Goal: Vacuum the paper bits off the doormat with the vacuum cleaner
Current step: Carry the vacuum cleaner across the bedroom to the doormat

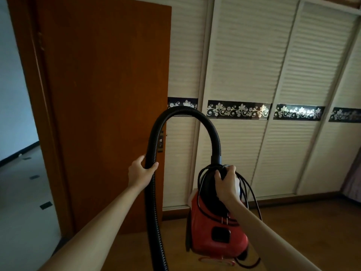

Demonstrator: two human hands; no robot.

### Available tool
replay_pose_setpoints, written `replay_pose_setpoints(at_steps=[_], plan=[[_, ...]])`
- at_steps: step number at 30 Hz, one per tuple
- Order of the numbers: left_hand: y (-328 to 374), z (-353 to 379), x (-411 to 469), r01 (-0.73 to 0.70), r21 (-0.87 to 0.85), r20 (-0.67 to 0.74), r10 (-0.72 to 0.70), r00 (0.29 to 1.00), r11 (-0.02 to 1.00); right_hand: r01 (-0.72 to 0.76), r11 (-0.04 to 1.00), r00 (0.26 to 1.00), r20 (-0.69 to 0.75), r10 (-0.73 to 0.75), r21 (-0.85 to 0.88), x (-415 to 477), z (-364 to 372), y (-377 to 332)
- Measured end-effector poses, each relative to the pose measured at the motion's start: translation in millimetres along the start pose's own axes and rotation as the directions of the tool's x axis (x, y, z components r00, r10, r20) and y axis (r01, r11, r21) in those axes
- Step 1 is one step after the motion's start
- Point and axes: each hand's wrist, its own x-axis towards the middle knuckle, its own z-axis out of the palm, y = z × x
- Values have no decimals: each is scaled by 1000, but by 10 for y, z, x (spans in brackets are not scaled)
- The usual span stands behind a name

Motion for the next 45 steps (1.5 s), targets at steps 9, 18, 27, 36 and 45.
replay_pose_setpoints(at_steps=[9, 18, 27, 36, 45], plan=[[-37, 799, 853, 19, -28, 1, -19, 1000, 999, 35, 999, 999, -8, -35, -2, 1069, 134, 210], [-17, 1633, 1522, 8, 16, 49, -9, 999, 1000, -24, 1000, 998, -59, 25, 15, 1875, 325, 593], [-257, 2859, 2636, 0, -14, 149, 2, 989, 1000, -115, 990, 980, -173, 100, -77, 2947, 534, 1120], [-225, 4254, 3895, -94, -59, 337, 108, 935, 994, -253, 963, 901, -386, 197, -98, 4183, 665, 1569], [33, 5593, 4393, -151, -182, 467, 221, 856, 972, -325, 942, 813, -534, 234, -82, 4876, 437, 1949]])
